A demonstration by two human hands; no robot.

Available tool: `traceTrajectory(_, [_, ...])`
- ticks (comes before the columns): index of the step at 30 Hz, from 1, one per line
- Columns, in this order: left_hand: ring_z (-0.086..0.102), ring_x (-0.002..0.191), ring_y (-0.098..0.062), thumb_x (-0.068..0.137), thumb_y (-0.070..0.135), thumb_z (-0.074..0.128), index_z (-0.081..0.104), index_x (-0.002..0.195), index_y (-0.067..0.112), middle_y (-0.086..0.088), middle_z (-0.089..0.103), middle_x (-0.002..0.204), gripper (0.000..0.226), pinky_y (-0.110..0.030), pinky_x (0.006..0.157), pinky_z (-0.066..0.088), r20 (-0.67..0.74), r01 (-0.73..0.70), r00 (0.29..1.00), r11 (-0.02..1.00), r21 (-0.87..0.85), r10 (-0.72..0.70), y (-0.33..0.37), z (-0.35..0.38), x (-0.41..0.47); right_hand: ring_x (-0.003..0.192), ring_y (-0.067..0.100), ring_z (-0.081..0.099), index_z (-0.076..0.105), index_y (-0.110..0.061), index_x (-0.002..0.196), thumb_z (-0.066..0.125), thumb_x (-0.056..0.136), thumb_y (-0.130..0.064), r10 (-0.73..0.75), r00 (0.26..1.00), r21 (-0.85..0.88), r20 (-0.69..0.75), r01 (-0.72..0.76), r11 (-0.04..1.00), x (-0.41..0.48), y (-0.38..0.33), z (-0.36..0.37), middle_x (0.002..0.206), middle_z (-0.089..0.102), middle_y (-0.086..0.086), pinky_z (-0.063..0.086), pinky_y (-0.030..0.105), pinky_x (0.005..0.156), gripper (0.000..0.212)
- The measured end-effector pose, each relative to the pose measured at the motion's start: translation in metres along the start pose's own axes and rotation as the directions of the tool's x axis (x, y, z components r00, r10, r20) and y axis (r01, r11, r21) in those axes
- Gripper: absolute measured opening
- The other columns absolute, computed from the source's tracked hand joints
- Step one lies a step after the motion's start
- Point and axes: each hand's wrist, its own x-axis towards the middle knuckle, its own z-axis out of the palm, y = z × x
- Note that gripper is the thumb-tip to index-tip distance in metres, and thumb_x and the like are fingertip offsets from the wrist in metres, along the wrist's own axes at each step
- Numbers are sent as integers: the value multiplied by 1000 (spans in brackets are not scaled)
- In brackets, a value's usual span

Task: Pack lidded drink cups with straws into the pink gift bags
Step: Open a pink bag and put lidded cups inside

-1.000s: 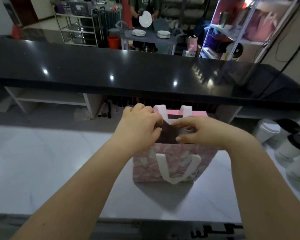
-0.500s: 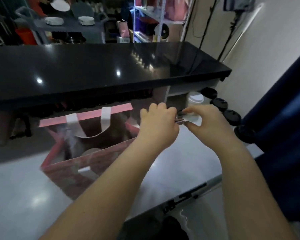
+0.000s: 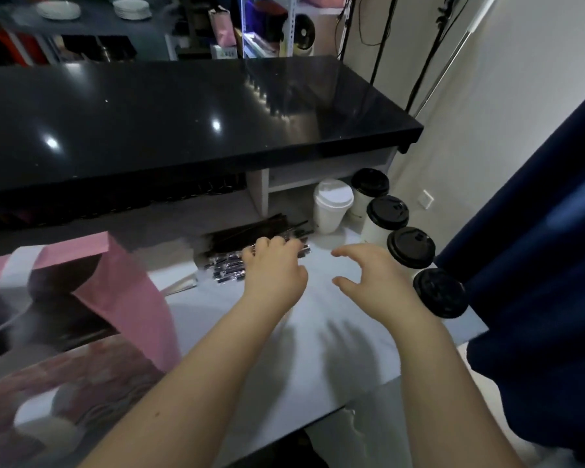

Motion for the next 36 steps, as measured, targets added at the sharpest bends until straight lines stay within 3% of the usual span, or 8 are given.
traceTrajectory(5, [39, 123, -25, 90, 27, 52, 52, 132, 28, 2, 55, 126, 42, -42, 101, 28, -11, 110, 994, 993, -39, -110, 6, 28, 42, 131, 20, 33, 48, -26, 137, 67, 87, -28, -23, 991, -13, 132, 25, 1000, 57, 38, 14, 139, 48, -6, 29, 31, 108, 54])
traceTrajectory(11, [40, 125, -24, 89, 26, 56, 59, 127, 25, 3, 57, 127, 38, -41, 101, 29, -135, 166, 976, 984, -67, -173, 7, 27, 81, 131, 27, 32, 49, -21, 136, 64, 87, -24, -107, 992, -37, 69, 110, 993, 122, 43, 14, 142, 44, 2, 31, 42, 108, 52])
traceTrajectory(14, [40, 125, -23, 89, 25, 57, 60, 126, 25, 2, 59, 127, 37, -41, 102, 29, -198, 182, 961, 980, -76, -194, 3, 21, 92, 136, 34, 26, 39, -17, 142, 64, 86, -24, -17, 997, -89, -71, 11, 996, 153, 36, 16, 153, 27, 10, 33, 46, 107, 62])
traceTrajectory(17, [41, 125, -23, 89, 26, 58, 60, 125, 25, 3, 59, 127, 37, -42, 103, 29, -212, 194, 956, 980, -51, -201, 0, 18, 93, 143, 41, 12, 21, -17, 149, 69, 83, -28, 106, 994, -135, -39, -110, 985, 182, 28, 23, 158, 10, 18, 23, 50, 111, 83])
traceTrajectory(22, [39, 127, -21, 90, 29, 56, 58, 128, 27, 6, 57, 128, 38, -49, 111, 23, -182, 226, 961, 970, 89, -207, -4, 14, 86, 138, 40, 21, 26, -16, 146, 69, 81, -25, 116, 989, -228, -93, -135, 964, 194, 25, 41, 153, 23, 21, 23, 49, 107, 78])
traceTrajectory(26, [38, 127, -22, 89, 28, 57, 59, 127, 28, 5, 57, 128, 38, -48, 110, 25, -208, 228, 955, 971, 68, -210, -8, 7, 80, 134, 39, 24, 31, -19, 144, 71, 76, -13, 37, 989, -167, -142, -61, 984, 180, 29, 49, 150, 24, 15, 22, 47, 112, 79])
traceTrajectory(30, [37, 127, -23, 88, 27, 59, 58, 127, 28, 4, 55, 130, 39, -42, 104, 30, -216, 200, 954, 977, -66, -210, -6, -3, 71, 128, 36, 28, 31, -19, 147, 72, 75, -16, -51, 989, -71, -140, 42, 997, 153, 21, 45, 148, 23, 14, 26, 41, 111, 84])
traceTrajectory(36, [31, 131, -26, 85, 25, 60, 51, 133, 26, 0, 48, 135, 50, -42, 104, 28, -239, 170, 955, 985, -40, -174, -7, -39, 46, 132, 32, 20, 36, -23, 145, 75, 69, -18, -194, 951, -57, -242, 185, 981, 98, -15, 17, 151, 22, 9, 26, 44, 108, 86])
